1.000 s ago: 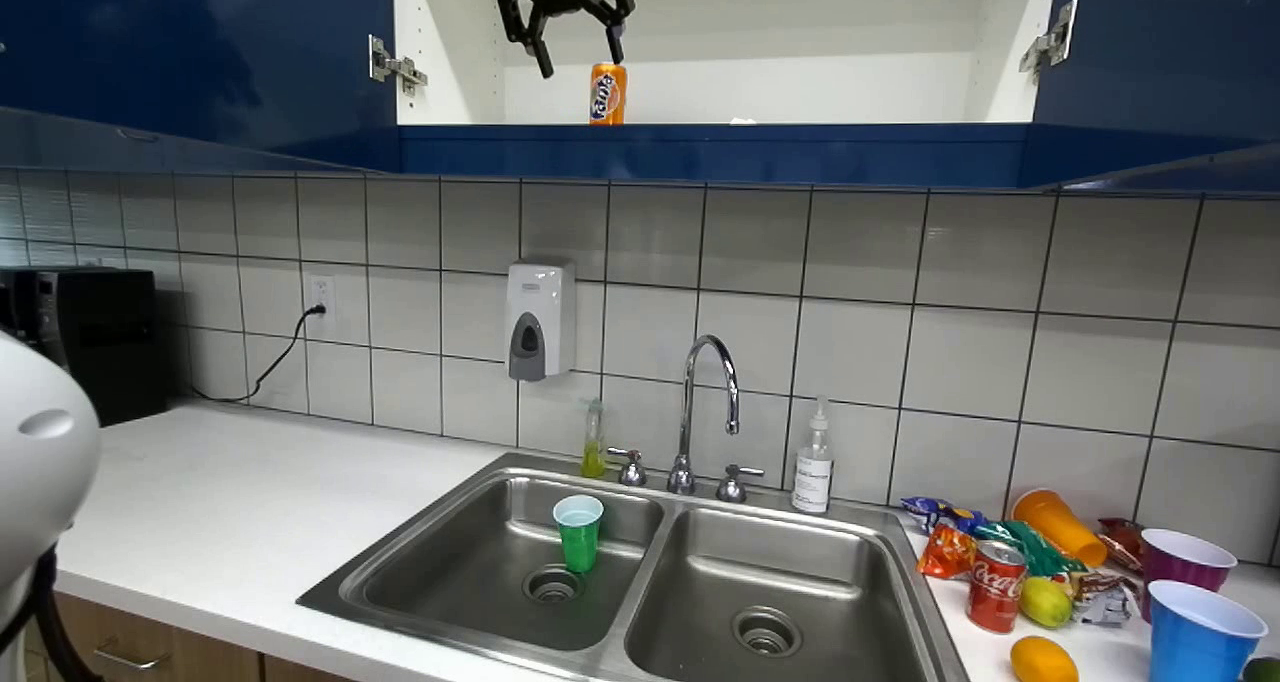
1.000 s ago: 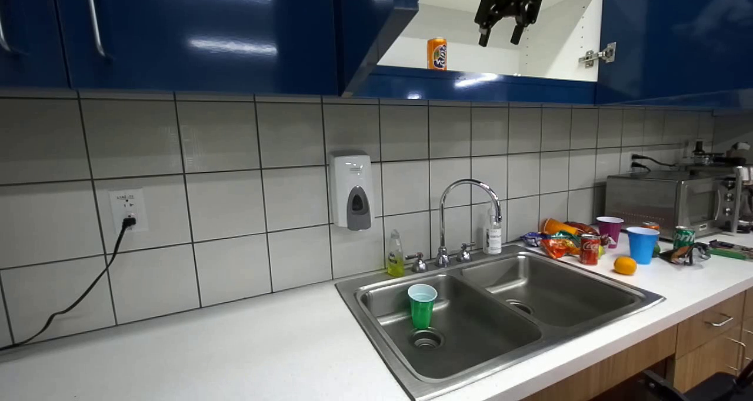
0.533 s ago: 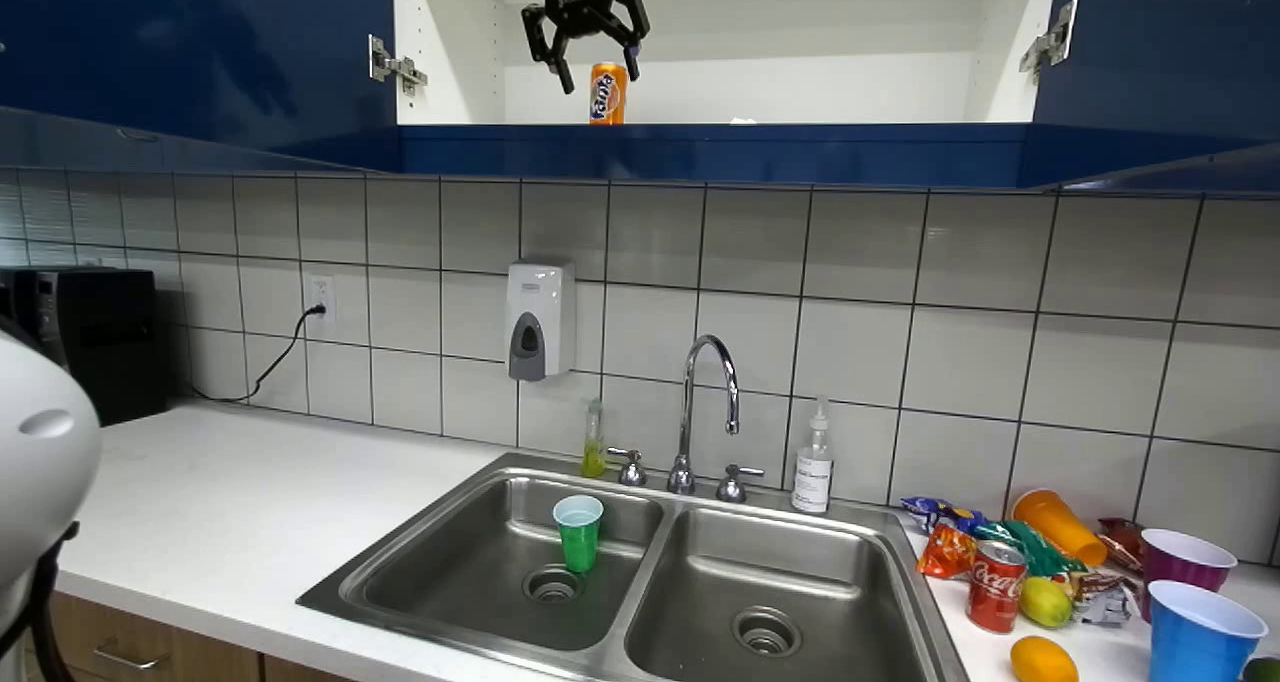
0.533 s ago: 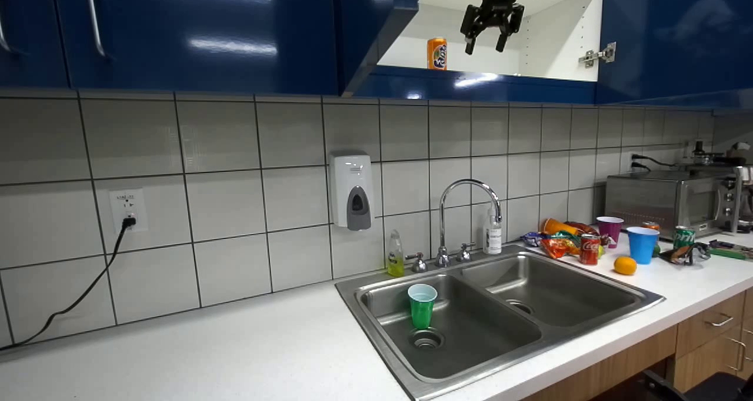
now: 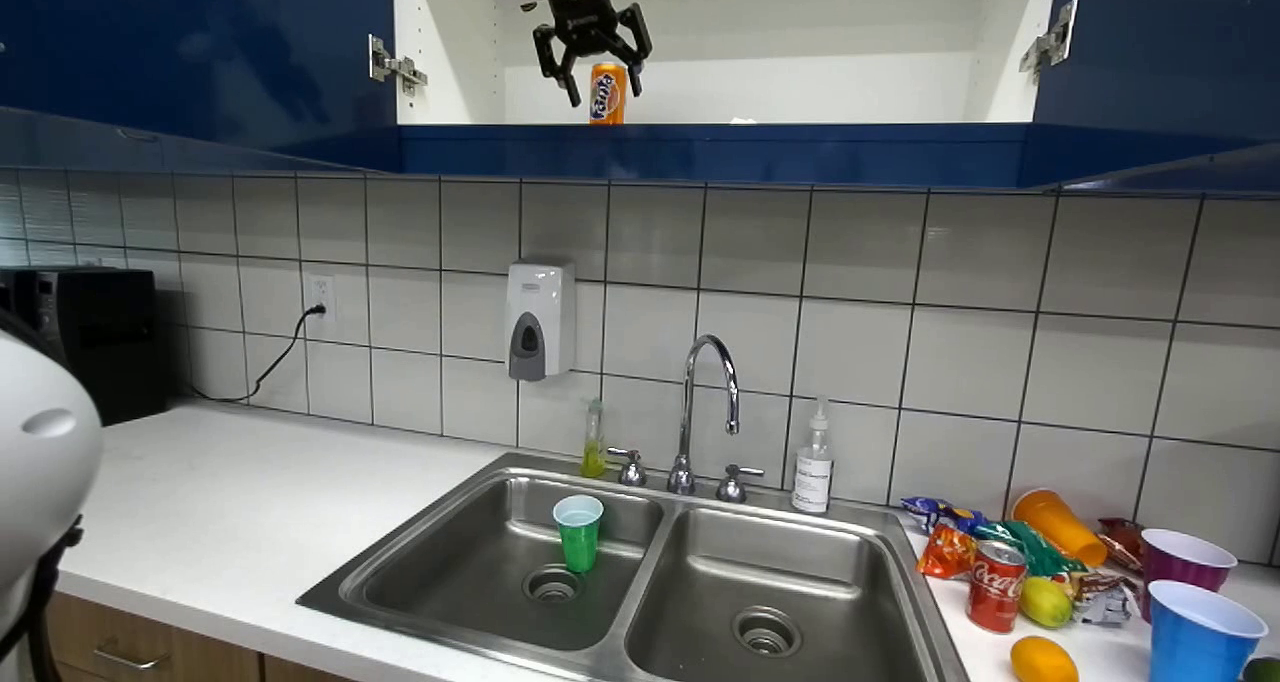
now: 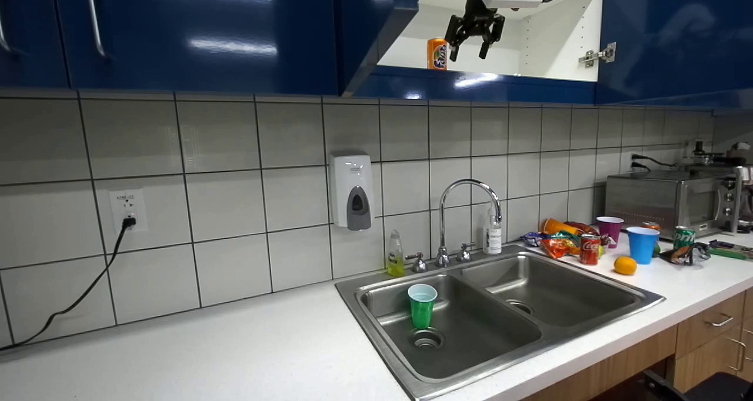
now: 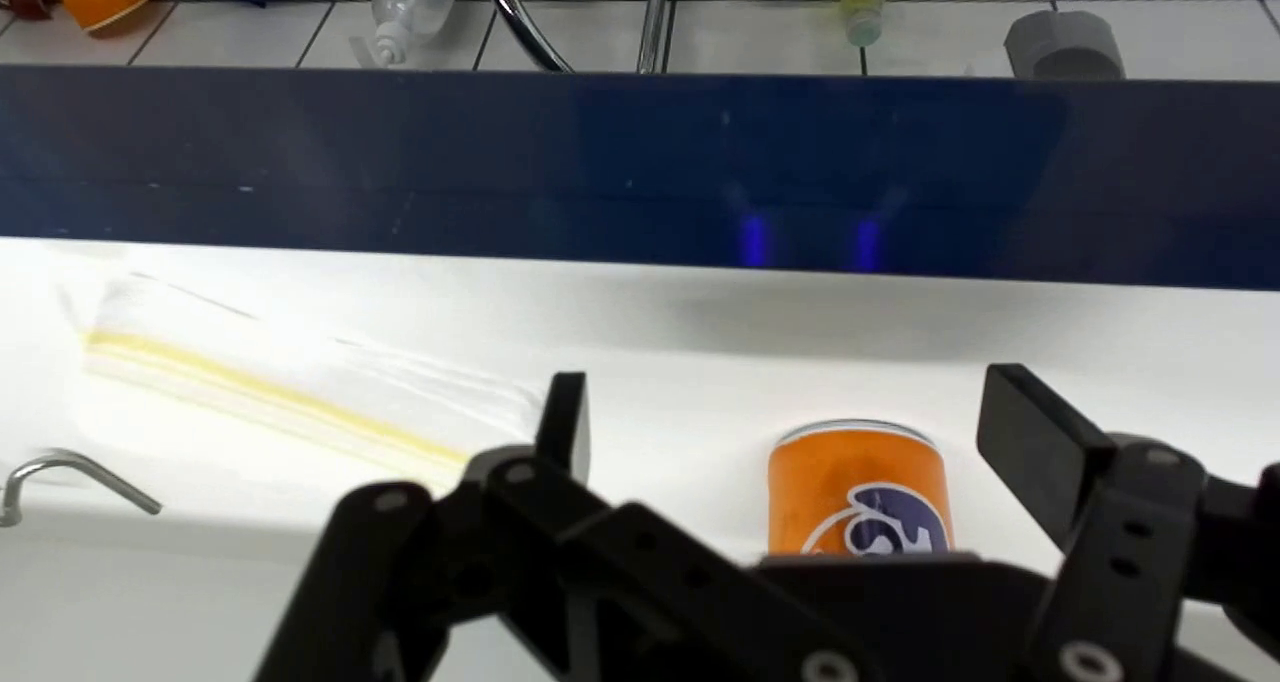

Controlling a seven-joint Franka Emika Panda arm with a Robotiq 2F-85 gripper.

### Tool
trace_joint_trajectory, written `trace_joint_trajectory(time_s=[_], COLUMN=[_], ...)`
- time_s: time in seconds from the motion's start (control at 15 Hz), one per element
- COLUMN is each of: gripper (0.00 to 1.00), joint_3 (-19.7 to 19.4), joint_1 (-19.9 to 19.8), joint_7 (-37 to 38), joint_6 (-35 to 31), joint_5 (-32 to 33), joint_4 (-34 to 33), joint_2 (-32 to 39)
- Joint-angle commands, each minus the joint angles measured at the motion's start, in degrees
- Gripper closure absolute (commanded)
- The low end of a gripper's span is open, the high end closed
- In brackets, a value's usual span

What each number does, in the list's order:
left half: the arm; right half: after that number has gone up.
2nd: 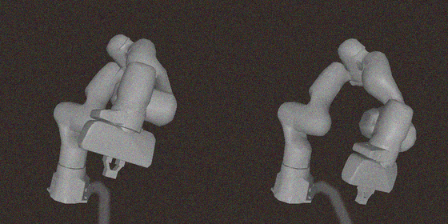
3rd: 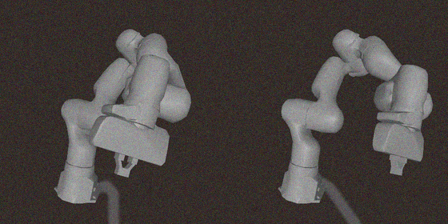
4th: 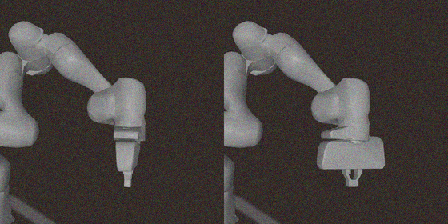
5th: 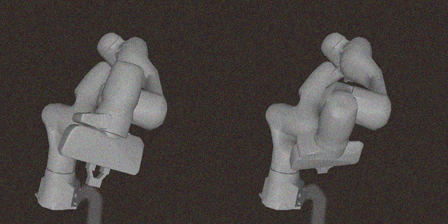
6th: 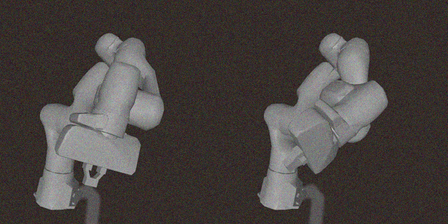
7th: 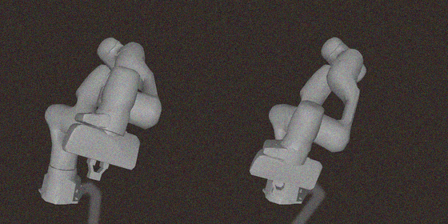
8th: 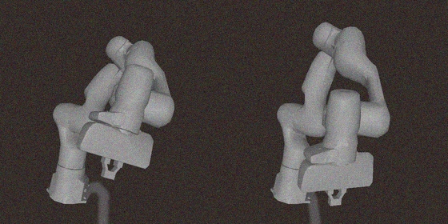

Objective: Pick up the canned drink from the shelf and put it in the sink

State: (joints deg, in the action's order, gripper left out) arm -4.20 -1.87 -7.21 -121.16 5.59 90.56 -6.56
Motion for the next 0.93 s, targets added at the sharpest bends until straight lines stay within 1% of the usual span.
trace_joint_trajectory(time_s=[0.0, 0.6, 0.87], gripper=[0.00, 0.00, 0.00], joint_3=[0.5, 0.9, 0.8], joint_1=[0.0, 0.2, 0.8], joint_7=[0.4, 0.7, 0.6], joint_6=[0.2, -0.6, -1.8], joint_5=[-1.5, -1.8, -1.9], joint_4=[-4.6, -10.5, -11.9], joint_2=[3.2, 8.5, 10.2])
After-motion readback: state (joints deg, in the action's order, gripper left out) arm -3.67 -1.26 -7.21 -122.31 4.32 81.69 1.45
